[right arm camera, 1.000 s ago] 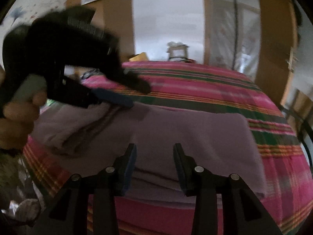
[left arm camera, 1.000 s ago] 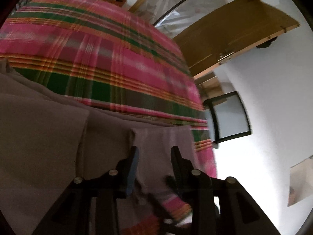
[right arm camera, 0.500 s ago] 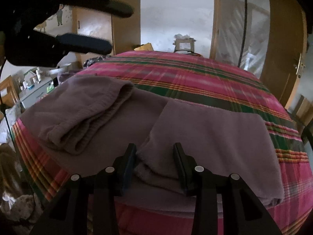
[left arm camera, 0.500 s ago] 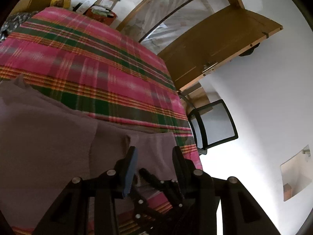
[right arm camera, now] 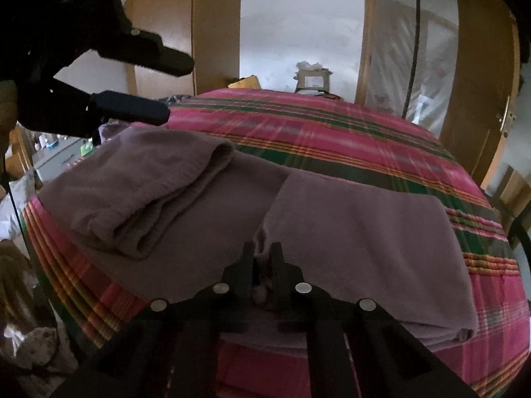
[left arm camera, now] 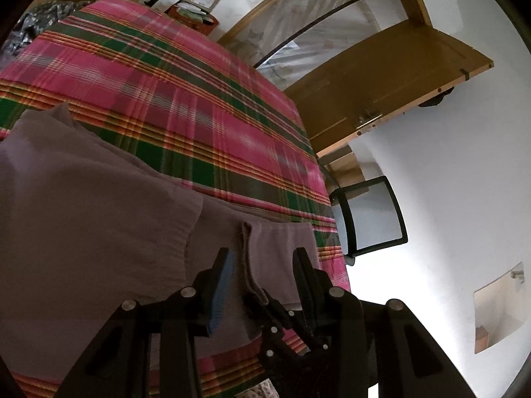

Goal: Fold clothes

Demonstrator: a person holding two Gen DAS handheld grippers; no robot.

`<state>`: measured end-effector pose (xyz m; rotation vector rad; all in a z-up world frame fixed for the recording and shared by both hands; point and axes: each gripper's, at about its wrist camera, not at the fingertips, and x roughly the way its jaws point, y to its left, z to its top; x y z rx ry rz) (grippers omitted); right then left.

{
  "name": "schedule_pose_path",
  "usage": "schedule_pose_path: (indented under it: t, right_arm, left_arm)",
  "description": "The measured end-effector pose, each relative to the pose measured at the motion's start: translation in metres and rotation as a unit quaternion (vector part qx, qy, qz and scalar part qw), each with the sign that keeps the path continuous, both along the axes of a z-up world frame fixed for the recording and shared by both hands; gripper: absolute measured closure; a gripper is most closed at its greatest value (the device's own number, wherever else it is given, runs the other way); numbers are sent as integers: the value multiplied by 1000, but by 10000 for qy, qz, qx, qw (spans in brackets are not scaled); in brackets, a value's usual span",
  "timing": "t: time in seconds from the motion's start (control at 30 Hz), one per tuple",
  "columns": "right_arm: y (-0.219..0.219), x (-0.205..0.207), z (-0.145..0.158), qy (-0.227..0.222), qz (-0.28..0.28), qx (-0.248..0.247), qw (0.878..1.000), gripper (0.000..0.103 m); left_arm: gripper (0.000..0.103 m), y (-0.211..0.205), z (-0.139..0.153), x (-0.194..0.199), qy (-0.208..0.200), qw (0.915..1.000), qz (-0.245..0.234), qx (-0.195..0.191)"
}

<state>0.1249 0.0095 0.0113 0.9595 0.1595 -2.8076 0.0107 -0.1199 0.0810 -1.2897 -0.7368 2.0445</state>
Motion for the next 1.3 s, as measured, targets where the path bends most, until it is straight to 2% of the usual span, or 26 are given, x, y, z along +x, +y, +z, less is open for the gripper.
schedule_pose_path:
  t: [0.2, 0.5, 0.63, 0.67, 0.7, 1.03, 1.3]
  right_arm:
    - [-2, 6, 13, 231, 27, -161, 9996, 97]
    - [-3, 3, 1, -1, 36, -40, 10000, 97]
    - [-7, 3, -1, -64, 56, 68, 9999, 90]
    - [-8, 3, -1, -76, 75, 61, 9999, 84]
    - [-8, 4, 0, -71, 93, 54, 9999, 82]
    - [-18, 5, 12, 196, 148, -6, 9997, 82]
    - [-25, -9, 0, -202, 73, -29, 9998, 81]
  left_arm:
    - [65, -5, -4, -1, -49, 10000, 58, 8]
    - [65, -11, -9, -2, -107, 9999, 122, -15]
    - [65, -18, -10, -3, -96, 9997, 204, -104]
    - [65, -21, -11, -2, -96, 9996, 238, -150]
    - [65, -26, -10, -2, -90, 9994, 295, -174]
    - [65, -72, -24, -3, -190, 9961, 768, -401]
    - [65, -78, -43, -4, -472, 9948, 743, -509]
